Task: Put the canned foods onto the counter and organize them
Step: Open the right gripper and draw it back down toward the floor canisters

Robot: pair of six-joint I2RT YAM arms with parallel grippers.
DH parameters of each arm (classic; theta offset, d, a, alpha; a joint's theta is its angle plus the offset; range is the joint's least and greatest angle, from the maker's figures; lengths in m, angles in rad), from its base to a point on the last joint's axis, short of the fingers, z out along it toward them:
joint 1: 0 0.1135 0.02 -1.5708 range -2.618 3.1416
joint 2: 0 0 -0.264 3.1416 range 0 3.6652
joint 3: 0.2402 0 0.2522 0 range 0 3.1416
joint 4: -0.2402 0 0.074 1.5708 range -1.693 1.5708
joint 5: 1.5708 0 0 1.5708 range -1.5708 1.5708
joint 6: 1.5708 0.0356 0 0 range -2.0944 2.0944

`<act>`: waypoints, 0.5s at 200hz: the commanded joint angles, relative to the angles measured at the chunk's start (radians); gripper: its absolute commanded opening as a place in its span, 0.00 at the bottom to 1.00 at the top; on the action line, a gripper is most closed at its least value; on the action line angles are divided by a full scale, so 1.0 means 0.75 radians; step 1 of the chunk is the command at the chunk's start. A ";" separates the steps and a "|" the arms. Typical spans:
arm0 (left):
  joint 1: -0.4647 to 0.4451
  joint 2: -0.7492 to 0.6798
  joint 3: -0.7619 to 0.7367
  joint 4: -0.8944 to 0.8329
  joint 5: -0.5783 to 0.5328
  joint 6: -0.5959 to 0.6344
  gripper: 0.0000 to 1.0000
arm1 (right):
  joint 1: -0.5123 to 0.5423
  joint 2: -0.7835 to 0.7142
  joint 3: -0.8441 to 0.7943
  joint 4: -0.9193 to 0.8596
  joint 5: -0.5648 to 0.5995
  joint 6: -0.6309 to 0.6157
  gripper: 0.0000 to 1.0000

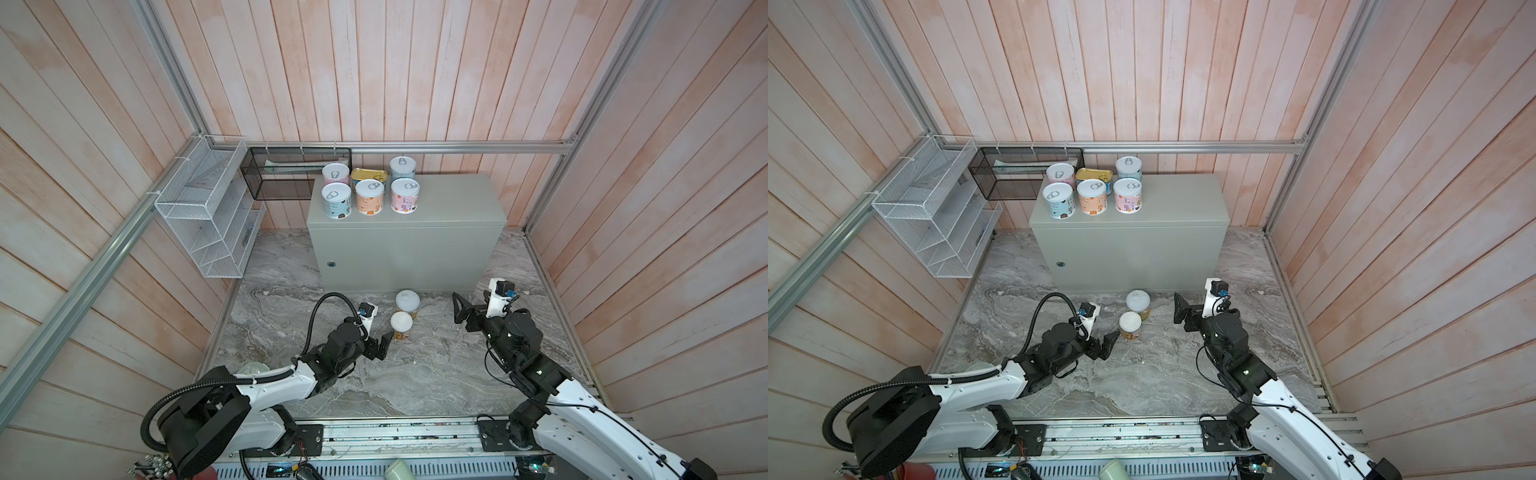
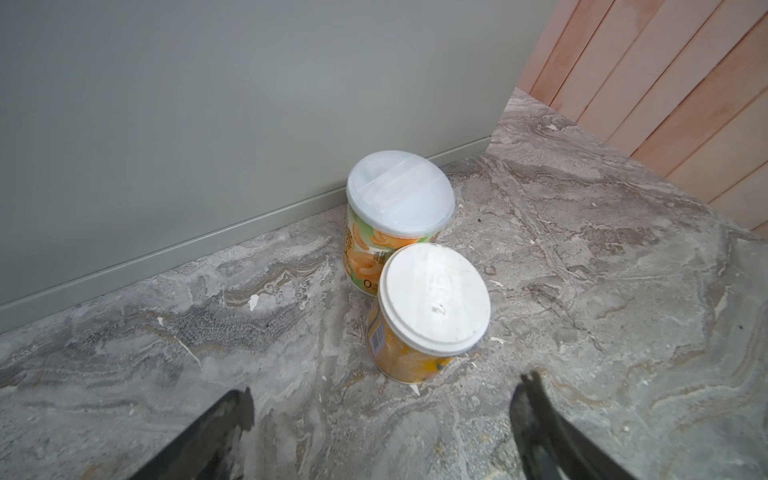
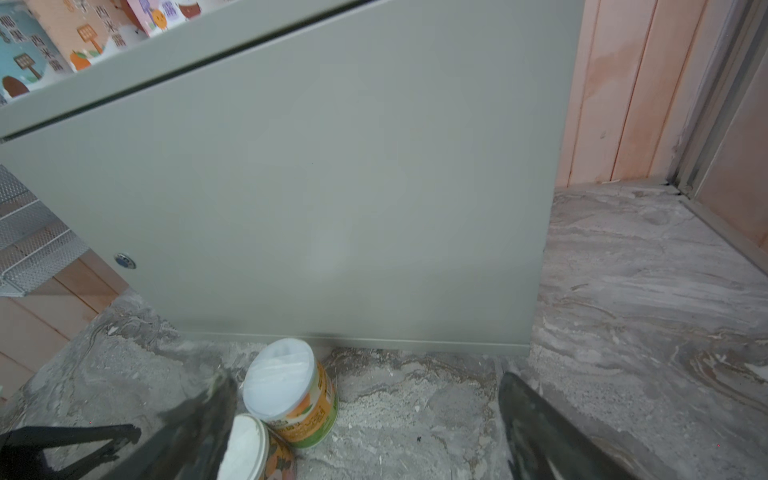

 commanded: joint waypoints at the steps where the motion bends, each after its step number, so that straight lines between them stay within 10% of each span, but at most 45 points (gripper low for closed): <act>1: 0.000 0.004 0.032 0.009 0.041 0.023 1.00 | -0.002 -0.025 -0.051 0.044 -0.061 0.054 0.98; 100: -0.047 0.039 0.080 -0.065 0.111 0.055 1.00 | -0.014 0.118 -0.255 0.370 -0.018 0.159 0.98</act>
